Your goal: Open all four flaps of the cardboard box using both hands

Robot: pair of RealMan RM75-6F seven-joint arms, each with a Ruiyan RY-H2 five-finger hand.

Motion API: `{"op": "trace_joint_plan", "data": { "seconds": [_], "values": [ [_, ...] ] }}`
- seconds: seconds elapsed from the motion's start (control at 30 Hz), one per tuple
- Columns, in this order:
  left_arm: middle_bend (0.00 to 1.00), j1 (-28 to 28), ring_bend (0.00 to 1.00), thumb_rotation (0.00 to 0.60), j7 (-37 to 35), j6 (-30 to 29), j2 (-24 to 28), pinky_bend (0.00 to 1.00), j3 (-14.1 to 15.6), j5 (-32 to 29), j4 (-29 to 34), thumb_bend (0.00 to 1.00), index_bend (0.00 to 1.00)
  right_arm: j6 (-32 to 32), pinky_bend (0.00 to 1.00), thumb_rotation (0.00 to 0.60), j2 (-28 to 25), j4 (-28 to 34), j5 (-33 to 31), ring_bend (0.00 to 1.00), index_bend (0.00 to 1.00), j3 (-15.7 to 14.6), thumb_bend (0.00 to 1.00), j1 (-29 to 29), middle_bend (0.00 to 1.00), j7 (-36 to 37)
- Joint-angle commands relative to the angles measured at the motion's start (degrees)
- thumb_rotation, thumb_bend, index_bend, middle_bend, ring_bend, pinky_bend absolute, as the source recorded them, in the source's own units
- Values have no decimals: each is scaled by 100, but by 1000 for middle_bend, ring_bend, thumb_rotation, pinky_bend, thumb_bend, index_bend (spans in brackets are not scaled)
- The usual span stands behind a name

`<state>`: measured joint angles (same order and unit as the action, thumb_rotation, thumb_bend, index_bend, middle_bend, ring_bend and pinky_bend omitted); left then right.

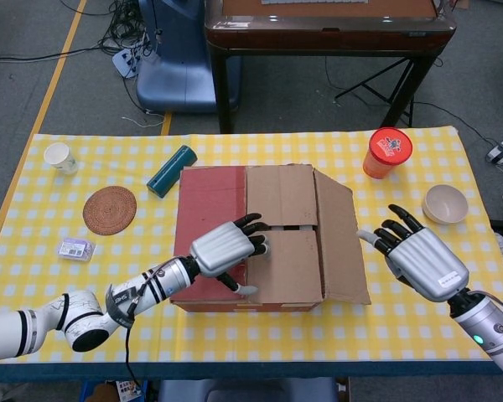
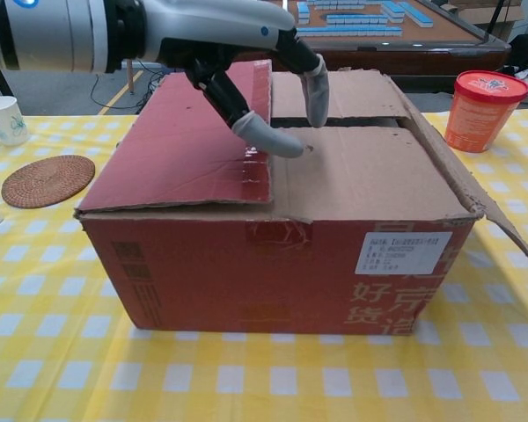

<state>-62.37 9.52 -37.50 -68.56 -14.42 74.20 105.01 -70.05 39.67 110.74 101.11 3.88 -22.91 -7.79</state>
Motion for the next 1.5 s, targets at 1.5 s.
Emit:
{"op": "trace_joint_plan", "data": {
  "seconds": [1.5],
  "values": [
    [416,337,112,210,1550,-1344,1374,0,316,-850,1199,232,537,-334,103,600,-106,47,229,257,223,39,711,149,362,215]
  ]
}}
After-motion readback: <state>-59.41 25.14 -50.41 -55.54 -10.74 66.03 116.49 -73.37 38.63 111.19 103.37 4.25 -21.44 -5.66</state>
